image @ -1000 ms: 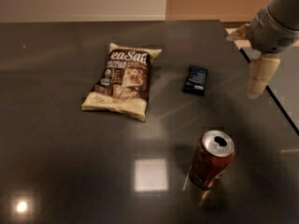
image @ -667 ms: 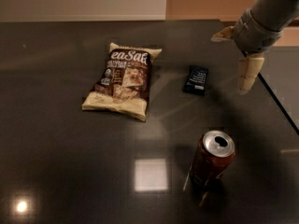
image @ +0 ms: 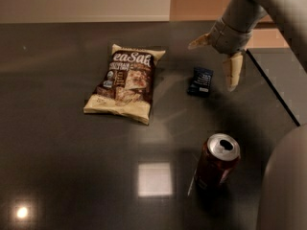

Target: Pick rxbar blueberry

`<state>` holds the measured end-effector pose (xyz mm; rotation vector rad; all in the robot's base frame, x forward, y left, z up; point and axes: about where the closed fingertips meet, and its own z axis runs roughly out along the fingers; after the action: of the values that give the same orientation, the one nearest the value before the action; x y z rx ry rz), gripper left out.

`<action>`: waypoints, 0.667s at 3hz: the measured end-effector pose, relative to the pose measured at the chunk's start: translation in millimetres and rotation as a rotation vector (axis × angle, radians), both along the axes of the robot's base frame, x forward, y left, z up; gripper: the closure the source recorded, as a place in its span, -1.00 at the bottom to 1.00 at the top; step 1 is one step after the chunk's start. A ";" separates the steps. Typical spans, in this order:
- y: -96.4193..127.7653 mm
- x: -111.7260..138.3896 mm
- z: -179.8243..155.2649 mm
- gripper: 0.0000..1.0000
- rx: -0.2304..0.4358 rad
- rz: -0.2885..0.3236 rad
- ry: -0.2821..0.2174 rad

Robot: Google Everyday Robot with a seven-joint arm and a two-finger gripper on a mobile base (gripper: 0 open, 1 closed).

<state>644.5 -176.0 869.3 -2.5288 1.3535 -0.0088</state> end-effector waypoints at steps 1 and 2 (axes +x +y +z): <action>14.4 8.6 -8.9 -1.00 -0.032 0.098 0.009; 23.2 8.9 -21.4 -1.00 -0.079 0.191 0.024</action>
Offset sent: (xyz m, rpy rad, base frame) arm -0.0111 0.0241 -0.0334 -0.1612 0.1123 0.3170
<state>653.4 -152.9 847.8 -2.7230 1.1351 0.0054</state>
